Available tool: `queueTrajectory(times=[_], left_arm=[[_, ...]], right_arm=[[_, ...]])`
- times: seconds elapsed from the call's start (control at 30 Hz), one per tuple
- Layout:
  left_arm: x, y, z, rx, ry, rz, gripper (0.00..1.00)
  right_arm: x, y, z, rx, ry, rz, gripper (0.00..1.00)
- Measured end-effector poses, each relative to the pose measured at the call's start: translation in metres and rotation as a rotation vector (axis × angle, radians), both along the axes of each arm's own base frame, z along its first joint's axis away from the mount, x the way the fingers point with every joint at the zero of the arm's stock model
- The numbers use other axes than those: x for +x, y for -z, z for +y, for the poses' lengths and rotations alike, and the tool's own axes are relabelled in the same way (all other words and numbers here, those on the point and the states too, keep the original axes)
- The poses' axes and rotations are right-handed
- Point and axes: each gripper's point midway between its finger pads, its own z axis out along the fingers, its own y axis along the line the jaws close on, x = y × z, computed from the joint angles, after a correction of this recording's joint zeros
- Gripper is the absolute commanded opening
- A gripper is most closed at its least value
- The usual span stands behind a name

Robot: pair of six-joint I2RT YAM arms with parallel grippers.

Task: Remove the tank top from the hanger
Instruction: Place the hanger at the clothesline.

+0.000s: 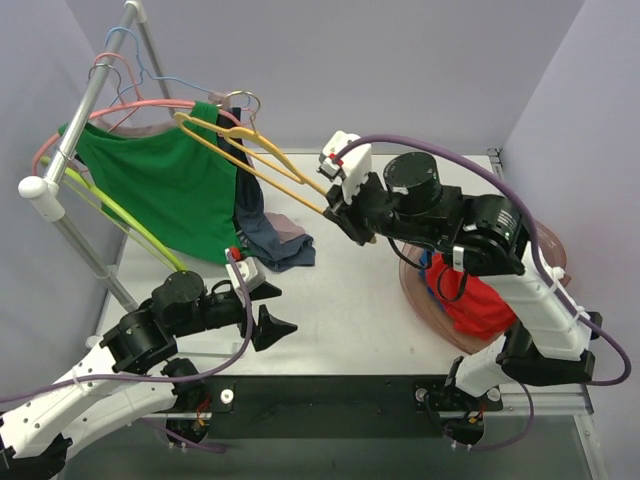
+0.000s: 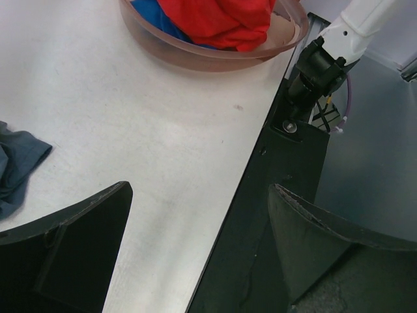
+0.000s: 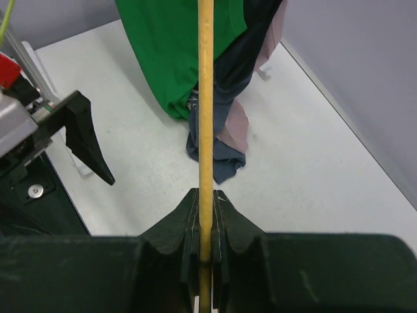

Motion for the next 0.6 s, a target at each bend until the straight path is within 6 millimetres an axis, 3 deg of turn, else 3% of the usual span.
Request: queueTrajectory(times=[0.2,0.6], left_arm=[[-0.006,0.031,0.001,0.002,0.004,0.066,0.97],[-0.011,0.037,0.005,-0.021,0.006,0.06,0.97]], right_arm=[[0.005,0.001,0.03,0.002,-0.048,0.027,0.0],[0.006,0.01,0.082,0.011,-0.136,0.077,0.0]])
